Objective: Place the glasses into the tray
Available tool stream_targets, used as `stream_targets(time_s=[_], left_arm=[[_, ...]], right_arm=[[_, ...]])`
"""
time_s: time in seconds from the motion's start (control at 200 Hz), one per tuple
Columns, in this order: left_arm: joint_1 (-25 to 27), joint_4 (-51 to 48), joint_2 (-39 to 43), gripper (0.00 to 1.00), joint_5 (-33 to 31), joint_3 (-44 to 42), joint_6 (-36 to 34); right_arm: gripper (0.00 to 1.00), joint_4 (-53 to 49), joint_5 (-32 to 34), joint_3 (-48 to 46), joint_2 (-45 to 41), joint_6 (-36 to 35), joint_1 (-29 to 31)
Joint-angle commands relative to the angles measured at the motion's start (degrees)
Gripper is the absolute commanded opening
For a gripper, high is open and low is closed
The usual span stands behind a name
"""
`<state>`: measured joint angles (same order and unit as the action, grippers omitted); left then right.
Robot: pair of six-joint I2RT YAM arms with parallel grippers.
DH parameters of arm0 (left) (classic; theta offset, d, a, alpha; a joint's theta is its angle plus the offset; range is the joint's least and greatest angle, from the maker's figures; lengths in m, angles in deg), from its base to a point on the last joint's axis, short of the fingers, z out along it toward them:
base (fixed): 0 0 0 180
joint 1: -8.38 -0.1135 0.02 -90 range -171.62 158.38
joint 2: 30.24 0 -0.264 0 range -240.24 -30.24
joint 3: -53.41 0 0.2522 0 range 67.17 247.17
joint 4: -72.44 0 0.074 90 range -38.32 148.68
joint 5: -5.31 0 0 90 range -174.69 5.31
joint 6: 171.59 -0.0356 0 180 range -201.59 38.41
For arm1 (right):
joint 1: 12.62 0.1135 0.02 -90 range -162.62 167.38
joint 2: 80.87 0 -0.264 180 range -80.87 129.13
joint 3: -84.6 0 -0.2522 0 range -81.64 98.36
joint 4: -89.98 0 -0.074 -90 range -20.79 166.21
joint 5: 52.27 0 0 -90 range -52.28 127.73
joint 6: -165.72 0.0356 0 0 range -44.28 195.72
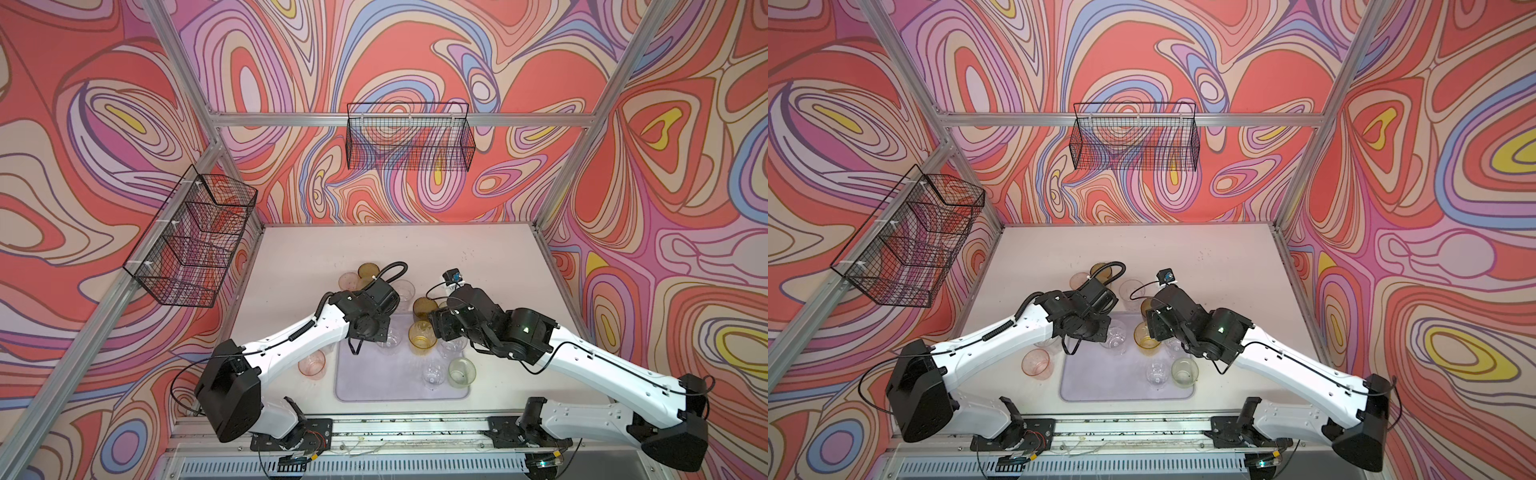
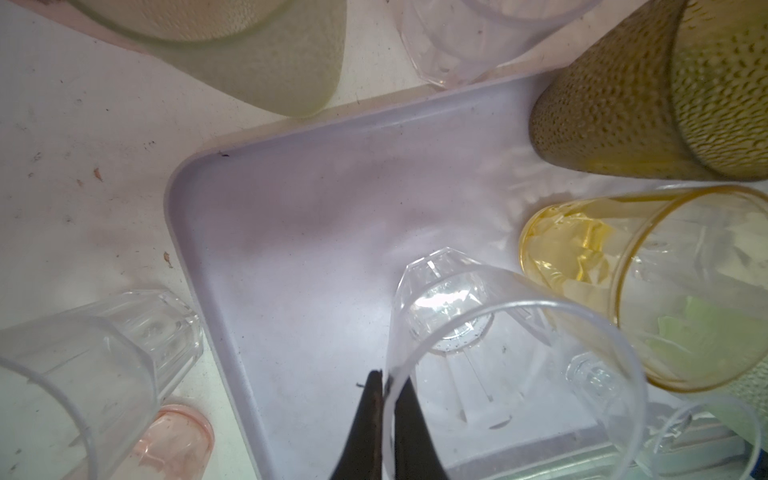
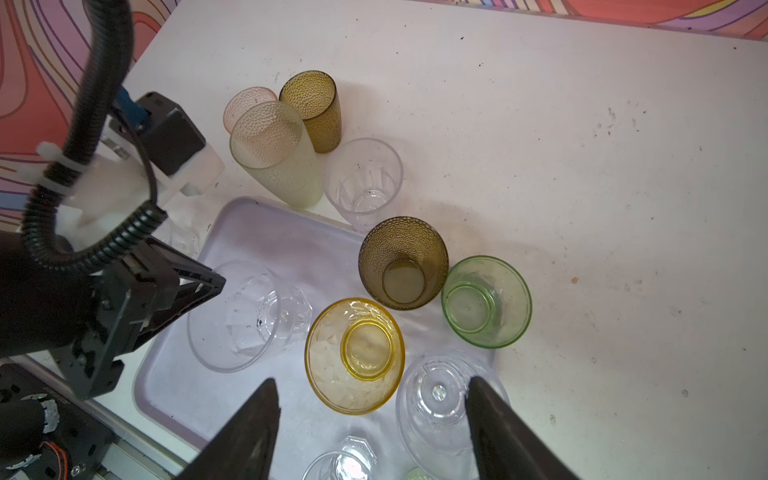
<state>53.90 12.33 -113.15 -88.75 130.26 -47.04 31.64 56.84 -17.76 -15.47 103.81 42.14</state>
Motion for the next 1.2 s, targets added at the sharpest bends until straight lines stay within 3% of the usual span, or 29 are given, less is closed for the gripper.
stream_targets(time_s=[0.0,1.192], left_arm=[[0.5,1.3,-0.8,0.0,0.1,-0.3,0.9],[1.5,3.5,-5.3,0.0,-0.1,-0.7,3.0]], right_arm=[[0.74,-0.4,0.8,0.7,0.1,-0.6,-0.3],[0.74,0.2,0.2,0.0,0.2,-0.7,-0.2]])
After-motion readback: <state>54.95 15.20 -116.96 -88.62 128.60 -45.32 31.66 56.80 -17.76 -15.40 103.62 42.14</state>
